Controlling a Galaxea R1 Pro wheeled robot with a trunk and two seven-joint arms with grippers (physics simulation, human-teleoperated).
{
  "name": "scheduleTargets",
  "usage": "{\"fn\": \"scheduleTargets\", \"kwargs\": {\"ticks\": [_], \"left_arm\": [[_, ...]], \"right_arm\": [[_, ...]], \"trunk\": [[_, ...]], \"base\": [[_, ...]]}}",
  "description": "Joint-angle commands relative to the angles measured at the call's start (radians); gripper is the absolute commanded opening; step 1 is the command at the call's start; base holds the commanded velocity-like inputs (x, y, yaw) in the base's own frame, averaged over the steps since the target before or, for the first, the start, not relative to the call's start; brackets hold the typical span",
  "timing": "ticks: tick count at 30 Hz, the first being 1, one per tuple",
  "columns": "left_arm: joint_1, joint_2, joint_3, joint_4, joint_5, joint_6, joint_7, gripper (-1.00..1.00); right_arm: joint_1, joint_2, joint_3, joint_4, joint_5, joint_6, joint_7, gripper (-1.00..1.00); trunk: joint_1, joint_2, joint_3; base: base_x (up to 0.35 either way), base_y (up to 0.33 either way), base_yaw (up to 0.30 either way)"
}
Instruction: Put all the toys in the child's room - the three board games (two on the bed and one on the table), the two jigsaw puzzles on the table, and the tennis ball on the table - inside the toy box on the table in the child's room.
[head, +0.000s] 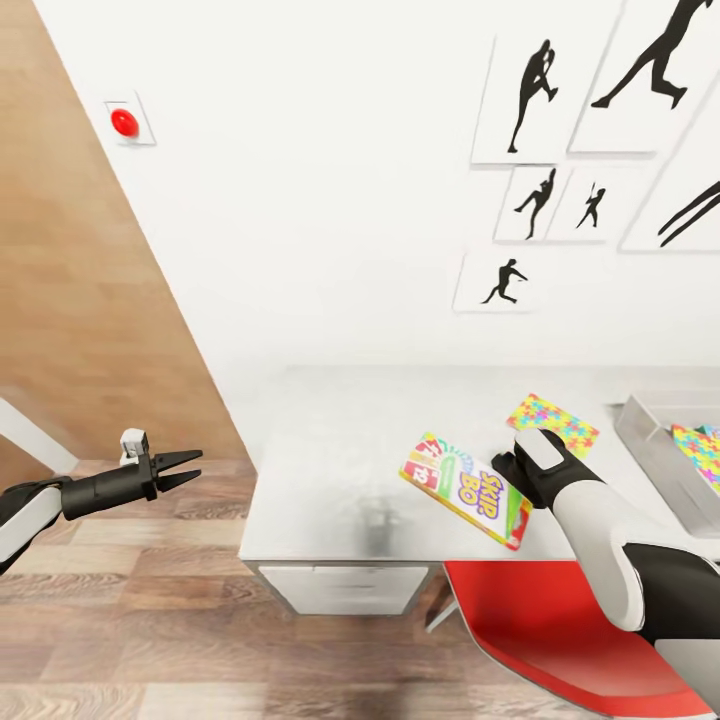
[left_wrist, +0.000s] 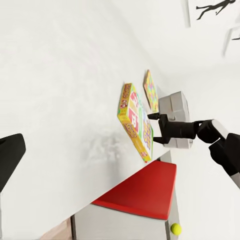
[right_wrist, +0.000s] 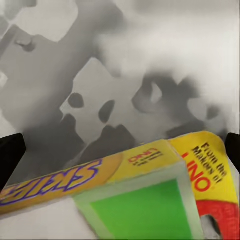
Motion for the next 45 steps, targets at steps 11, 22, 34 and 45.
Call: {"fn": "scheduleTargets", "kwargs": {"ticks": [11, 22, 34, 45], "left_arm": [[-0.002, 0.001, -0.006, 0.001, 0.009, 0.006, -0.001, 1.00], [-0.002, 0.001, -0.006, 0.001, 0.009, 0.006, -0.001, 1.00], [-0.002, 0.001, -0.006, 0.001, 0.009, 0.006, 0.000, 1.00], [-0.002, 0.001, -0.006, 0.001, 0.009, 0.006, -0.001, 1.00]], "right_arm": [[0.001, 0.001, -0.016, 0.000, -0.031, -0.001, -0.005, 1.00], [0.001, 0.001, -0.016, 0.000, -0.031, -0.001, -0.004, 1.00], [0.004, 0.002, -0.016, 0.000, -0.031, -0.002, 0.019, 1.00], [0.004, 0.002, -0.016, 0.000, -0.031, -0.001, 0.021, 1.00]], "trunk": [[0.001, -0.001, -0.006], [0.001, -0.001, -0.011], [0.001, -0.001, -0.012], [0.001, -0.001, -0.002]], "base": [[-0.036, 0.016, 0.000], [-0.035, 0.010, 0.000], [0.000, 0.000, 0.000], [0.000, 0.000, 0.000]]}}
